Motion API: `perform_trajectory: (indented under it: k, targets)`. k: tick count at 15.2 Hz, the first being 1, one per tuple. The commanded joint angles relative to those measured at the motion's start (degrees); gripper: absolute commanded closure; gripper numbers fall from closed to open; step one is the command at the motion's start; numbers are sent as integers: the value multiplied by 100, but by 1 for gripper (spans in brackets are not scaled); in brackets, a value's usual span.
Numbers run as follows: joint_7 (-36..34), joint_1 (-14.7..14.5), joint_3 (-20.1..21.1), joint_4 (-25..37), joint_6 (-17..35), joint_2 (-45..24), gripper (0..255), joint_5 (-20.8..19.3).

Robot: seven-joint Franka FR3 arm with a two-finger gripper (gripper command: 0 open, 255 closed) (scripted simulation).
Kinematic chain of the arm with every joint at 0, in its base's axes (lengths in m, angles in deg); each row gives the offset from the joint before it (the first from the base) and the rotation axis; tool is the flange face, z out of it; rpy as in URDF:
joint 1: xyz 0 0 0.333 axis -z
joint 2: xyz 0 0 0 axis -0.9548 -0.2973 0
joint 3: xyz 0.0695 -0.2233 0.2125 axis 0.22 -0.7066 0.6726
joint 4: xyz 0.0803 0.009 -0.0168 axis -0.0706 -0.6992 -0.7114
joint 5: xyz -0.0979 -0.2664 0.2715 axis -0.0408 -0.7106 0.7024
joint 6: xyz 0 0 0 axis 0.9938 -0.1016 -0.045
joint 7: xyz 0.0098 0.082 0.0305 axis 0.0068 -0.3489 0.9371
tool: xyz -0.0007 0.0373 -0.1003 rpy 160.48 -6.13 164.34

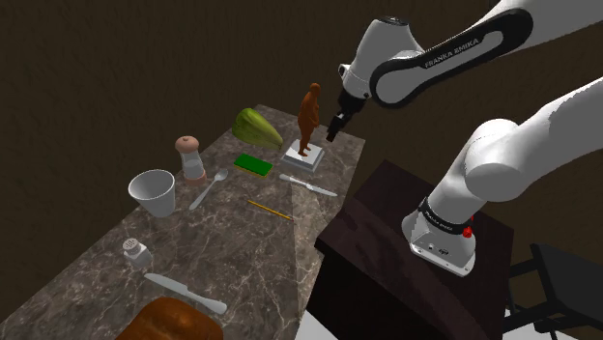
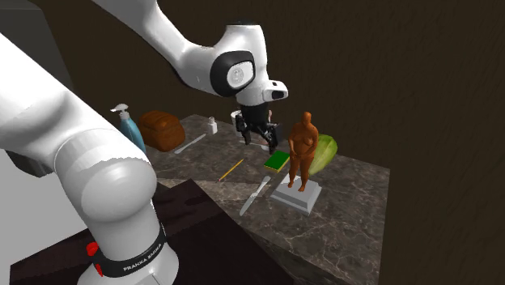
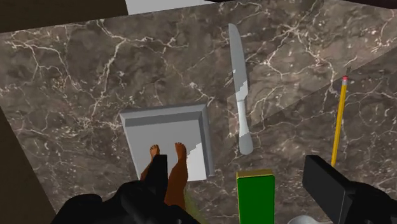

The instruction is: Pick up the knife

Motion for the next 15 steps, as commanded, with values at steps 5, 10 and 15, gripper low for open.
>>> perform_trajectory:
  k: [5,10,15]
  targets:
    - [208,-322,-97,-104,1726,-1566,0,324]
    - [1417,-785,-38,184,2978,-3084,0,1939]
    - [2782,479,1655,762,3946,-4538,0,3462]
